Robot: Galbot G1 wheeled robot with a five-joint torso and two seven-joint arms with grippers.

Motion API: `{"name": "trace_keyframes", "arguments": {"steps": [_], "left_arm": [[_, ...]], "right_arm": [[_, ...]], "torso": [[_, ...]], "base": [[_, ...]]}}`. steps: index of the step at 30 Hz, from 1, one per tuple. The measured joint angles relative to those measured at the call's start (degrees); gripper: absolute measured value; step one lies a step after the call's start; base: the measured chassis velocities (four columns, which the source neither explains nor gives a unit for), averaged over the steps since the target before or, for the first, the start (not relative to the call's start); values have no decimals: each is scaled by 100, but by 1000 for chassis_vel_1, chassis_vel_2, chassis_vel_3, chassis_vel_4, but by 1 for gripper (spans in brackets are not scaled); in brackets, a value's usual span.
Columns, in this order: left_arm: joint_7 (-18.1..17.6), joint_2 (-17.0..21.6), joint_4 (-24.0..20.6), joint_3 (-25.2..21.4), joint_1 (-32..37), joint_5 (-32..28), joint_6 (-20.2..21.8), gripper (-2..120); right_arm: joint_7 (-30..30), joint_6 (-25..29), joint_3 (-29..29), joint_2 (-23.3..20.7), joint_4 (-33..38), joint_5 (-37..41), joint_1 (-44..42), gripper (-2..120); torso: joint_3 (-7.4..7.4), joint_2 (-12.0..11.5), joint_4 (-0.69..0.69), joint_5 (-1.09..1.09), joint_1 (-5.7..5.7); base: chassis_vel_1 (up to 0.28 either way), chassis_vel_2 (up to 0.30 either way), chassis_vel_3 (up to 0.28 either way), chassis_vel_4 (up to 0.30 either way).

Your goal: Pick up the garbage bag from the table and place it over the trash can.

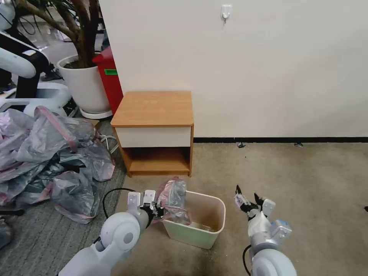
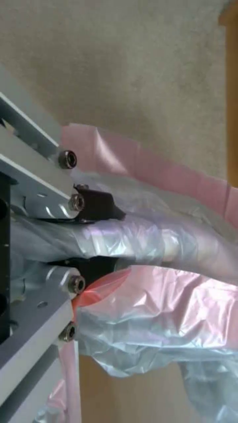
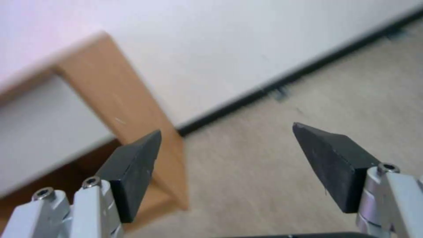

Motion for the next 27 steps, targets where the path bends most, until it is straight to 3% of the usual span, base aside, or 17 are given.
{"name": "trace_keyframes", "arguments": {"steps": [6,8,10,13,15,17,27], "left_arm": [[389,-46,35,89,-31,743,-109,9],[707,-53,35,138,5,1385,-276,9],[780,-58,35,145,26,1562,-323,9],[998,-75,16,161,111,2114,-528,9],[1099,-90,14,165,149,2360,-633,9],[1351,-146,27,169,241,3075,-880,9],[1840,-392,76,203,453,4540,-1427,9]], "right_arm": [[-156,-358,-271,-434,917,479,-113,80],[-17,-869,-565,-660,1485,1200,20,80],[87,-1071,-649,-708,1652,1464,114,80],[480,-1810,-863,-813,2021,2528,489,80],[699,-2084,-975,-843,2055,2966,697,80],[997,-2313,-1189,-863,1901,3533,1048,81],[1762,-2461,-1822,-722,1258,4485,2083,82]], "torso": [[0,0,0,-1,0],[0,0,0,-1,0],[0,0,0,-1,0],[0,0,0,-1,0],[0,0,1,-1,0],[0,0,0,-1,0],[1,0,1,0,0]], "base": [[0,0,0,0],[0,0,0,0],[0,0,0,0],[0,0,0,0],[0,0,0,0],[0,0,0,0],[0,0,0,0]]}}
